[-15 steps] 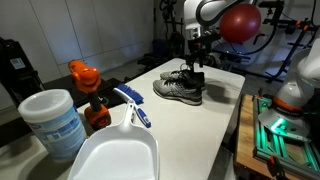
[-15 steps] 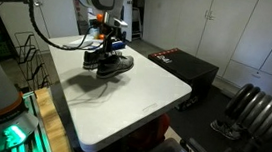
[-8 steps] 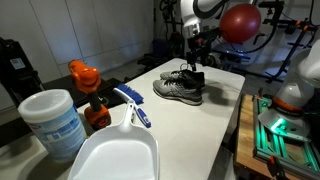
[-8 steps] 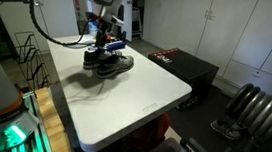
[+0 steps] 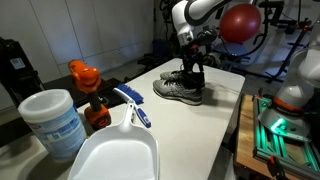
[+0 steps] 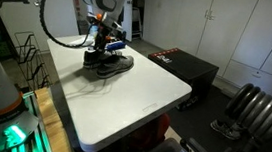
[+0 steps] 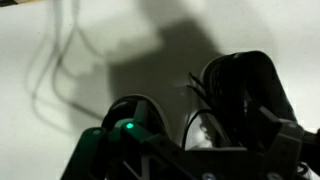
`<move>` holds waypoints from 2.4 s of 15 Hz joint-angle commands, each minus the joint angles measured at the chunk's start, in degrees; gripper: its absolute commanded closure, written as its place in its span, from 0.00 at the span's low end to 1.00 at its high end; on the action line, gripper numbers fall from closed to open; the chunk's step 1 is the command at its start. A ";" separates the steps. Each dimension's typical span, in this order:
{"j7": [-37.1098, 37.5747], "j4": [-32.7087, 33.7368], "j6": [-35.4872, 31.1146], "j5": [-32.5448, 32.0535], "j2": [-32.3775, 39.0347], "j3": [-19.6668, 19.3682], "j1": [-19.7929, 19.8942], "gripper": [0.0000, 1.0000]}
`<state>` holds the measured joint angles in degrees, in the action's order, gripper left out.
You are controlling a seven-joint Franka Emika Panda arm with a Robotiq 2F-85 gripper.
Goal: Pick up the top sneaker and put it on the table, pick up the left sneaker and put it on top of the right sneaker
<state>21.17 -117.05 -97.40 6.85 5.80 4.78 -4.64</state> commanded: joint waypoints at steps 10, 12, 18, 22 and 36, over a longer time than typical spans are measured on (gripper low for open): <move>3.02 -1.01 0.88 0.32 1.52 0.57 -2.21 0.00; 3.81 -2.03 -0.66 0.92 1.20 0.66 -2.49 0.00; 7.97 -3.94 -3.56 1.32 0.87 0.48 -2.65 0.00; 7.79 -3.74 -4.73 0.49 1.38 0.76 -2.92 0.13; 1.81 -4.04 -6.40 1.22 0.65 1.13 -3.17 0.96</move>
<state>26.05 -119.94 -101.50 7.28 7.80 5.75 -7.79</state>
